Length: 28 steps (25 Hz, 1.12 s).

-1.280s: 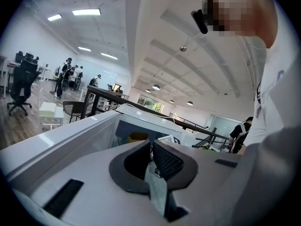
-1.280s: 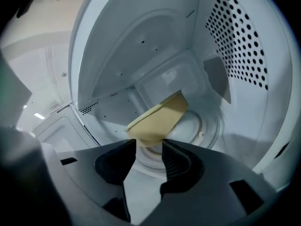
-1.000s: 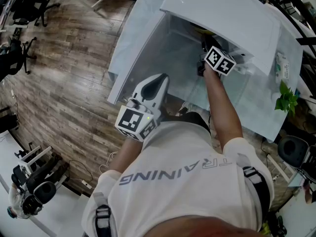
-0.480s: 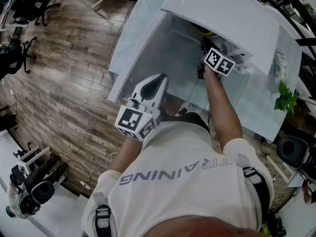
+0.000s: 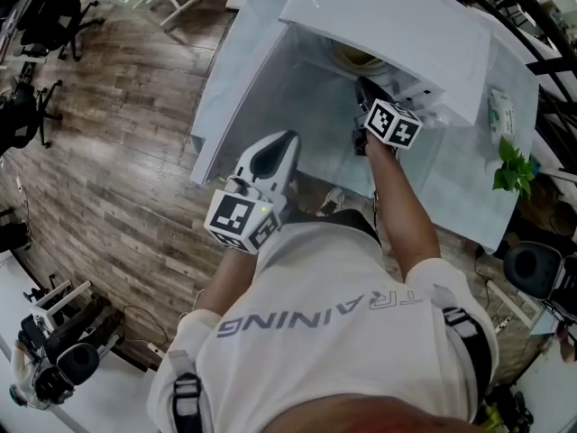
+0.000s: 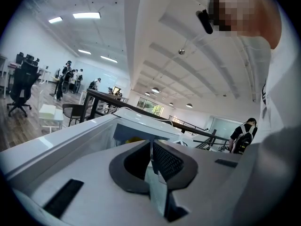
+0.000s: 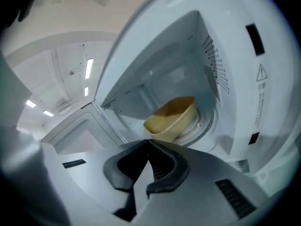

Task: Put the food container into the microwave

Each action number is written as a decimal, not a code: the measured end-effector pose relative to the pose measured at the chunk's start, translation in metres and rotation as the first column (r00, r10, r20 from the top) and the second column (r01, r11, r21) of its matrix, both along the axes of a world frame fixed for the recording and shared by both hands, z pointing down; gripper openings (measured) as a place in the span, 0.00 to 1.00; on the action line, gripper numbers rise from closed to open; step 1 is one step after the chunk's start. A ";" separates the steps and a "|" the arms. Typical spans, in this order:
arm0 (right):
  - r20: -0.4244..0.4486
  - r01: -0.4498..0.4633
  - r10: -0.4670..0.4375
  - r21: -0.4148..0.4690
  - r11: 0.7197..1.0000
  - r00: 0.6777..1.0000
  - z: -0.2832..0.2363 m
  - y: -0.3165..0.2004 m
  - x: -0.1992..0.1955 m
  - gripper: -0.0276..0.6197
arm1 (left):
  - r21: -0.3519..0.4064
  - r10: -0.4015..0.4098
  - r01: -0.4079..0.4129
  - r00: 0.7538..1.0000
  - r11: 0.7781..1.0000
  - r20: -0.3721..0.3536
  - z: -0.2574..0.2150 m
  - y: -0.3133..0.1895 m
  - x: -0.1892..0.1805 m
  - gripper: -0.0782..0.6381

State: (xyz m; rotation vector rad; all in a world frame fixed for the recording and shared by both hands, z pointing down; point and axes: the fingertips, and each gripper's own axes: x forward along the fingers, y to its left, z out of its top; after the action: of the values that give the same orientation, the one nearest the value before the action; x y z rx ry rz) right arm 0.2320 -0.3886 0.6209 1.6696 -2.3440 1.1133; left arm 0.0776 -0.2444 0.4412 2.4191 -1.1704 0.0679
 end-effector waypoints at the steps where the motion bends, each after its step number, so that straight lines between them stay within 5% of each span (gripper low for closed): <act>1: -0.004 0.010 -0.010 0.015 1.000 1.000 -0.007 0.005 0.000 0.08 | 0.010 0.000 0.000 1.000 1.000 0.000 -0.003 0.000 0.001 0.17; 17: -0.171 0.164 -0.123 0.252 0.954 0.978 -0.118 0.124 0.034 0.08 | 0.102 0.037 -0.037 0.999 0.994 0.003 -0.033 0.028 0.053 0.17; 28: -0.203 0.163 -0.083 0.422 0.892 0.976 -0.204 0.194 0.079 0.08 | 0.168 0.053 -0.058 0.998 0.984 0.034 -0.051 0.047 0.083 0.17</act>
State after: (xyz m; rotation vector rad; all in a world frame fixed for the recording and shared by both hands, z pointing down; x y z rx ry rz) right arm 0.3113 -0.1943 0.4171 1.6184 -2.6679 0.4057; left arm 0.1602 -0.1977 0.3903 2.6070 -1.1641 0.0231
